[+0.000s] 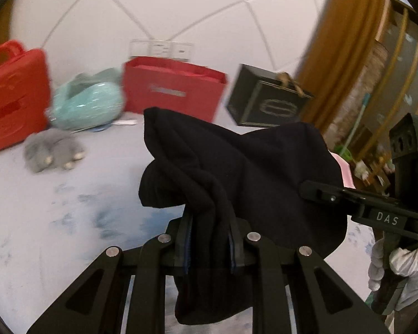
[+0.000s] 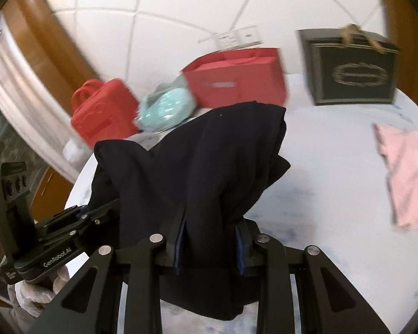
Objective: Fold clothes
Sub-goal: 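Grasp the folded black bundle with both grippers and carry it toward the pink shirt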
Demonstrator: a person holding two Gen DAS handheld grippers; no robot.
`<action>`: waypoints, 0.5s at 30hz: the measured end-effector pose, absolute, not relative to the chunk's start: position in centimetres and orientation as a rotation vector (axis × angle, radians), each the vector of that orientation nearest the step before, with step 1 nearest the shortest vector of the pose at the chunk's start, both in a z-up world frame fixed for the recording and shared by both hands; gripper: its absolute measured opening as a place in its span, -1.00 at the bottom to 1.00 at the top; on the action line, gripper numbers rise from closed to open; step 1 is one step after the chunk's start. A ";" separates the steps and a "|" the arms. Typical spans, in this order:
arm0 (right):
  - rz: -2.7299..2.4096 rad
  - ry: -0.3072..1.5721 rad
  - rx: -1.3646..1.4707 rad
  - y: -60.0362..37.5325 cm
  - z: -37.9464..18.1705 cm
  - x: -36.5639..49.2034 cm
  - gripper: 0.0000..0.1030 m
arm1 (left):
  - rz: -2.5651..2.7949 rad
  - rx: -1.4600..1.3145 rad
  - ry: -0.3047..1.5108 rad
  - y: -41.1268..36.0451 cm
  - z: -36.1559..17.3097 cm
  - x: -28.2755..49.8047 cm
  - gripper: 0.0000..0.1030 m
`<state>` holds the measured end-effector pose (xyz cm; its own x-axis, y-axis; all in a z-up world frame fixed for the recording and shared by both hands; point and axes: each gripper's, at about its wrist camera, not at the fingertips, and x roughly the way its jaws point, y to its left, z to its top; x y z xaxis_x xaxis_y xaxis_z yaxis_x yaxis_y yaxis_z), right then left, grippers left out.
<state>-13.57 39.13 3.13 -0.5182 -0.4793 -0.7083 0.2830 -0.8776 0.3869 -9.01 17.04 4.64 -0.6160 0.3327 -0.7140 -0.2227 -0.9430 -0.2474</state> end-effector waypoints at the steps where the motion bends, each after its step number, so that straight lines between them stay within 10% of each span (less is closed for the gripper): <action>1: -2.400 -0.316 1.213 40.3 3.2 -13.5 -0.46 | 2.561 -1.174 -0.190 18.2 4.6 -9.2 -0.65; 15: -2.486 -0.264 1.270 58.8 3.5 -14.8 -0.46 | 2.460 -1.219 -0.164 37.4 3.7 -12.5 -0.65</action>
<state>-14.77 58.80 3.53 -0.5449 -0.3768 -0.7490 0.2111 -0.9262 0.3124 -12.46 37.40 3.69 -0.5466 0.3920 -0.7400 -0.2903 -0.9176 -0.2716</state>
